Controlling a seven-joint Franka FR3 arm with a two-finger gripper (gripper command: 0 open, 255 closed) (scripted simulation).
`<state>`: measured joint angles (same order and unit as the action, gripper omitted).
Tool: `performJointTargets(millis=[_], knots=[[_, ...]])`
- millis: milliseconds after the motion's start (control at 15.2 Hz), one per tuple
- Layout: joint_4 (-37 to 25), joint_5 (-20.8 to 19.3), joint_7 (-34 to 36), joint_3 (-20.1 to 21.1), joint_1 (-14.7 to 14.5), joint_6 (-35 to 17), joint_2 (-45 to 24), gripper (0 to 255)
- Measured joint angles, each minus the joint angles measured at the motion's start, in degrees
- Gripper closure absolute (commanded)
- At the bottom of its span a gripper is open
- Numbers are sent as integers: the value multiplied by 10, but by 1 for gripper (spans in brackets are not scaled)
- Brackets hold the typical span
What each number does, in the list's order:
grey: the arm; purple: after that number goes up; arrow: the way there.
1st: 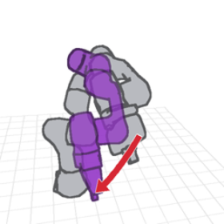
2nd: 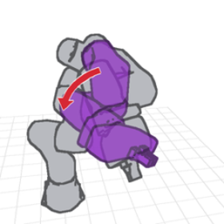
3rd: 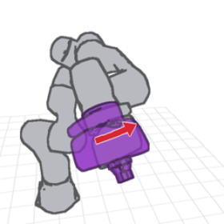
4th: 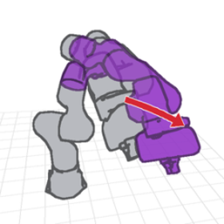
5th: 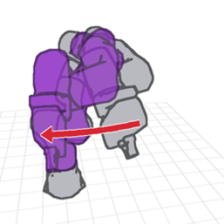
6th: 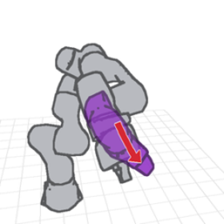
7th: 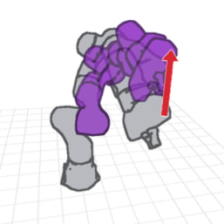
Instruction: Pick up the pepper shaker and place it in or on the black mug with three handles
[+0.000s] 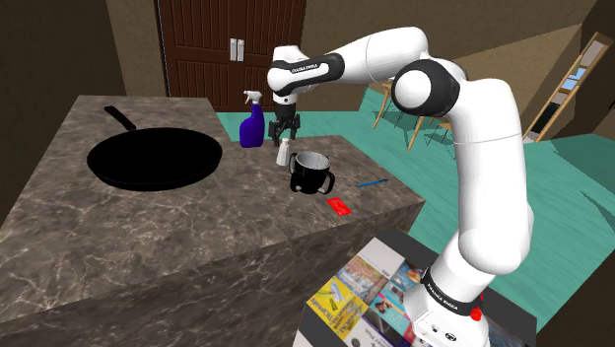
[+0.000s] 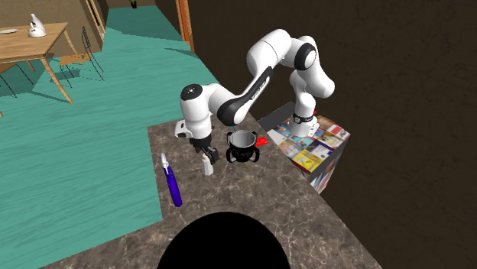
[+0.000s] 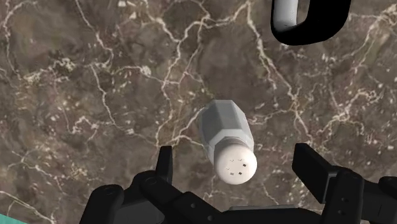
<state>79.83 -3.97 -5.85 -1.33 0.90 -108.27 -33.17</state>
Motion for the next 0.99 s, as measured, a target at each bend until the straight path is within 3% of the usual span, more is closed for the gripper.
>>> performJointTargets(millis=[66, 132, 990], knots=[[0, 0, 0, 0, 0, 0, 0, 0], [0, 0, 0, 0, 0, 0, 0, 255], [-7, 0, -1, 0, 0, 12, 6, 255]])
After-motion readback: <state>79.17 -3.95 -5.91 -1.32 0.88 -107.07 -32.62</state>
